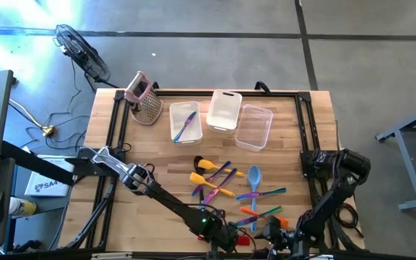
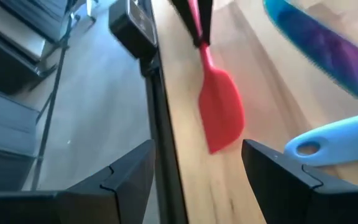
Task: Pick & Place Kitchen Items
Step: Put the red spatula into the transparent bin
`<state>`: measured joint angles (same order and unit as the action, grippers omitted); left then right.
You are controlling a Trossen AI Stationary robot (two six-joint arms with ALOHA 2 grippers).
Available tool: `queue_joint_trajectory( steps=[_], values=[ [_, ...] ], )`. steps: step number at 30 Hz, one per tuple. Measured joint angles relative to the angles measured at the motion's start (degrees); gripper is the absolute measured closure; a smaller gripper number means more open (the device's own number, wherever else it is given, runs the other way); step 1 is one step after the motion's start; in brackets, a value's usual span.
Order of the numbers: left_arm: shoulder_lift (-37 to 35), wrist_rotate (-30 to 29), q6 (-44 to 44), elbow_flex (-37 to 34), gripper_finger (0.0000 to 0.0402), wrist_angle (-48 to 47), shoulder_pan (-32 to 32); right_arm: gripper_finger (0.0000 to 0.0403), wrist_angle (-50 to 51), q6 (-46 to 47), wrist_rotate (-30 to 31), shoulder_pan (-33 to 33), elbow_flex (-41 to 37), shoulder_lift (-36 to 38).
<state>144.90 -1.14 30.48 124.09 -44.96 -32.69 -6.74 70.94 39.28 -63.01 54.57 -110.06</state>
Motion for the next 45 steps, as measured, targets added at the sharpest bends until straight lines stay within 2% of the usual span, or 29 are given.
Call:
queue_joint_trajectory(
  steps=[14, 27, 29, 32, 37, 40, 45],
  values=[
    [0.0, -3.9, -0.2, 0.0, 0.0401, -0.1, -0.1, 0.0169, -7.1, -3.1, 2.2, 1.0, 0.0, -5.5],
    [0.0, -4.4, -0.2, 0.0, 0.0401, 0.2, 0.0, 0.0175, -14.9, -9.5, -2.8, 4.6, 0.0, -6.8],
    [0.0, -4.4, -0.2, 0.0, 0.0401, 0.2, 0.0, 0.0192, -15.0, -9.4, -3.3, 4.6, 0.0, -6.8],
    [0.0, -4.4, -0.2, 0.0, 0.0401, 0.4, -0.1, 0.0242, -14.9, -9.4, -4.0, 4.6, 0.0, -6.8],
    [0.0, -4.0, -0.4, 0.0, 0.0402, 1.1, -0.1, 0.0375, -14.7, -10.1, -5.9, 4.7, -0.1, -6.8],
    [0.0, -3.7, -0.4, 0.0, 0.0401, 1.4, -0.1, 0.0391, -15.0, -10.5, -6.5, 4.6, -0.1, -6.8],
    [0.0, -2.5, -0.3, 0.0, 0.0401, 1.7, 0.0, 0.0394, -15.4, -10.7, -7.4, 4.6, -0.1, -6.8]
  ],
)
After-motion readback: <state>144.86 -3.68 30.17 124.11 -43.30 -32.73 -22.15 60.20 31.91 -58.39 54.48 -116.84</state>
